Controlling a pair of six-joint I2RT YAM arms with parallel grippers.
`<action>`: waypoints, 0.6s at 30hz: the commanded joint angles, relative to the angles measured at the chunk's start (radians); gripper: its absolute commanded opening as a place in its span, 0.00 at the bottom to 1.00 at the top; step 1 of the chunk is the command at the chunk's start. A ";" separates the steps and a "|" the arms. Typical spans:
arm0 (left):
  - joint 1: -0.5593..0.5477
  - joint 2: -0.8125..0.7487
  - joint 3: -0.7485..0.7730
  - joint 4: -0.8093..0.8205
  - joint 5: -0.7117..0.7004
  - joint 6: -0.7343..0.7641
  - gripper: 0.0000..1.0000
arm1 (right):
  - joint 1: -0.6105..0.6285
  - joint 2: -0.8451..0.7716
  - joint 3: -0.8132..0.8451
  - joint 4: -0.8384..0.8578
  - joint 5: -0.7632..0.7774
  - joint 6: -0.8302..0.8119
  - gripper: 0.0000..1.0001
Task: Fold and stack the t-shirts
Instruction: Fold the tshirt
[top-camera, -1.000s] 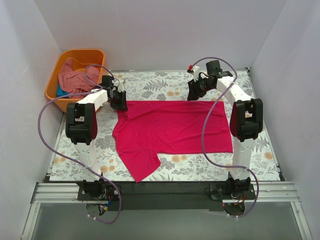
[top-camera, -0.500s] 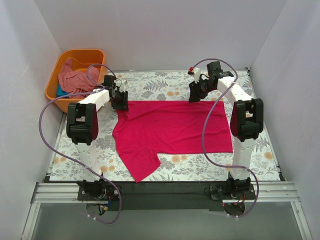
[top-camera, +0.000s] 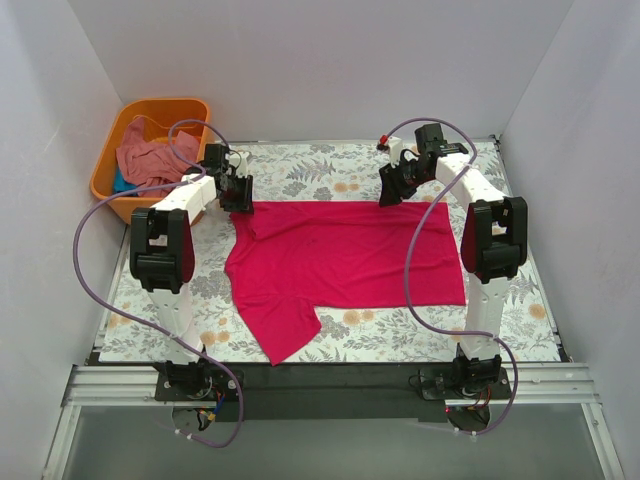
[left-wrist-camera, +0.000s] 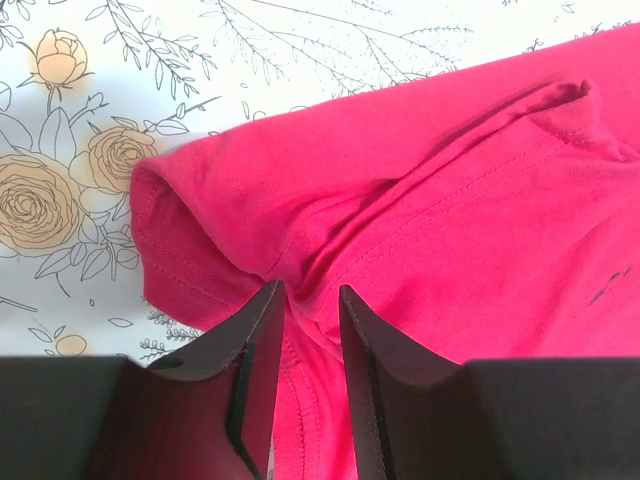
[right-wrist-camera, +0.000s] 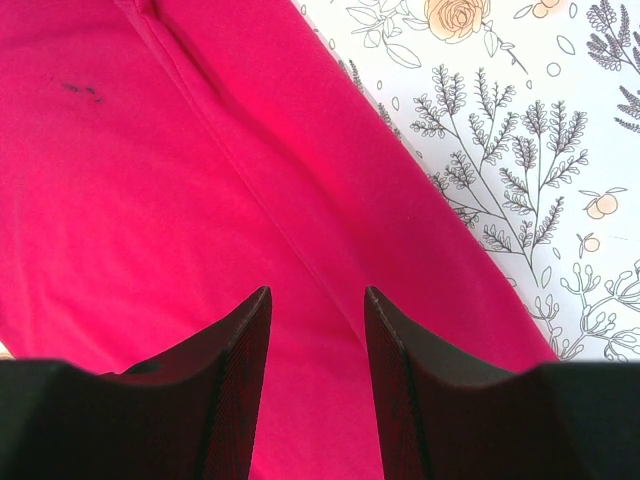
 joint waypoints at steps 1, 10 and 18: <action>-0.003 -0.041 0.024 -0.006 0.005 0.012 0.28 | -0.007 -0.044 0.002 -0.010 -0.011 -0.015 0.48; -0.011 0.012 0.046 -0.005 0.022 0.028 0.28 | -0.008 -0.031 0.008 -0.017 -0.004 -0.020 0.48; -0.014 0.039 0.046 -0.002 0.019 0.033 0.28 | -0.016 -0.022 0.006 -0.020 -0.001 -0.023 0.48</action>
